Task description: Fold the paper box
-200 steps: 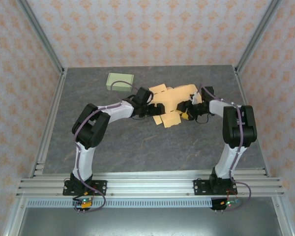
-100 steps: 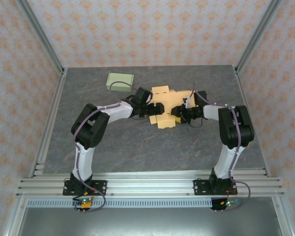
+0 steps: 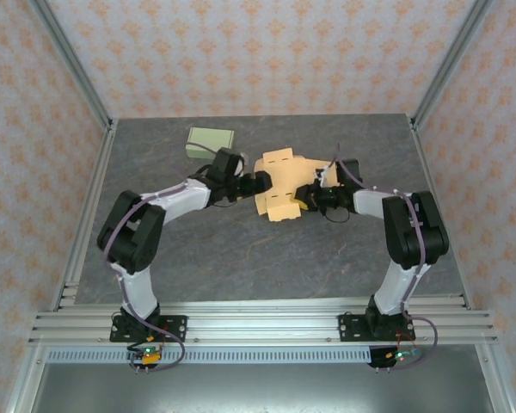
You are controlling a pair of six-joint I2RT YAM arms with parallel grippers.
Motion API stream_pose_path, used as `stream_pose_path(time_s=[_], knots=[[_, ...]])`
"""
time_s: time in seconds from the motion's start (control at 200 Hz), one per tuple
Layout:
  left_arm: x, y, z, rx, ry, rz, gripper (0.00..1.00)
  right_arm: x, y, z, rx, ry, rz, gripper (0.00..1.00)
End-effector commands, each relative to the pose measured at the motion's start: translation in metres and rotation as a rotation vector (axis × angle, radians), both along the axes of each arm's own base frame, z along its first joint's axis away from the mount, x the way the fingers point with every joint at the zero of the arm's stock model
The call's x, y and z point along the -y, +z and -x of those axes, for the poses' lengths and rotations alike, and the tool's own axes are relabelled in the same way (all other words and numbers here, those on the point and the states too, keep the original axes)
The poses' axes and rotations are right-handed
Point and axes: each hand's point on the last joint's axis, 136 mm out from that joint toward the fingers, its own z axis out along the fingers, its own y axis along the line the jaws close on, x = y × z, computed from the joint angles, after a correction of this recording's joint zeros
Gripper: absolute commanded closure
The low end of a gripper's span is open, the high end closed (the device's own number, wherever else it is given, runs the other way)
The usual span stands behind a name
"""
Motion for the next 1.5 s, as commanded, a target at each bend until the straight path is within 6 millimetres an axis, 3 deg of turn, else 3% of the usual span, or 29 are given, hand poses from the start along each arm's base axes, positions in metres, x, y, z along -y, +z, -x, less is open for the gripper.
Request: stream_pose_path(time_s=[0.0, 0.09, 0.24, 0.33, 0.415, 0.586, 0.751, 0.816, 0.886, 0.996, 1.096, 1.196, 1.256, 1.321, 1.401, 1.497], knots=[[-0.037, 0.043, -0.006, 0.110, 0.105, 0.002, 0.07, -0.004, 0.043, 0.001, 0.085, -0.001, -0.066, 0.90], [-0.060, 0.055, -0.003, 0.161, 0.164, -0.025, 0.06, -0.003, 0.063, 0.003, 0.101, -0.030, -0.089, 0.97], [-0.069, 0.064, 0.005, 0.219, 0.204, 0.006, 0.05, -0.002, 0.115, 0.000, 0.154, -0.105, -0.183, 1.00], [-0.081, 0.069, 0.004, 0.171, 0.356, 0.098, 0.00, -0.005, 0.148, 0.004, 0.219, -0.091, -0.209, 1.00], [-0.084, 0.073, 0.002, 0.059, 0.492, 0.247, 0.00, -0.008, 0.166, 0.010, 0.268, -0.069, -0.196, 1.00], [-0.060, 0.090, -0.012, -0.083, 0.561, 0.488, 0.01, -0.025, 0.179, 0.017, 0.307, -0.022, -0.199, 1.00], [-0.054, 0.096, -0.021, -0.153, 0.637, 0.637, 0.02, -0.055, 0.178, 0.022, 0.302, 0.027, -0.213, 1.00], [-0.055, 0.089, -0.019, -0.206, 0.684, 0.669, 0.11, -0.066, 0.177, 0.022, 0.300, 0.040, -0.223, 1.00], [-0.055, 0.079, -0.012, -0.270, 0.711, 0.652, 0.29, -0.072, 0.178, 0.022, 0.297, 0.040, -0.232, 1.00], [-0.058, 0.074, -0.006, -0.285, 0.722, 0.656, 0.40, -0.077, 0.178, 0.020, 0.291, 0.032, -0.237, 1.00], [-0.067, 0.074, 0.000, -0.290, 0.750, 0.657, 0.56, -0.078, 0.175, 0.018, 0.279, 0.020, -0.236, 1.00], [-0.075, 0.081, 0.003, -0.283, 0.748, 0.647, 0.84, -0.083, 0.172, 0.020, 0.264, 0.030, -0.241, 1.00], [-0.080, 0.085, 0.006, -0.279, 0.744, 0.621, 1.00, -0.086, 0.168, 0.022, 0.258, 0.038, -0.233, 0.68], [-0.088, 0.084, 0.012, -0.283, 0.755, 0.573, 1.00, -0.088, 0.161, 0.021, 0.248, 0.046, -0.213, 0.50], [-0.102, 0.082, 0.019, -0.280, 0.792, 0.536, 1.00, -0.088, 0.156, 0.024, 0.246, 0.065, -0.189, 0.38], [-0.125, 0.082, 0.038, -0.290, 0.848, 0.399, 1.00, -0.083, 0.157, 0.033, 0.293, 0.116, -0.110, 0.34]])
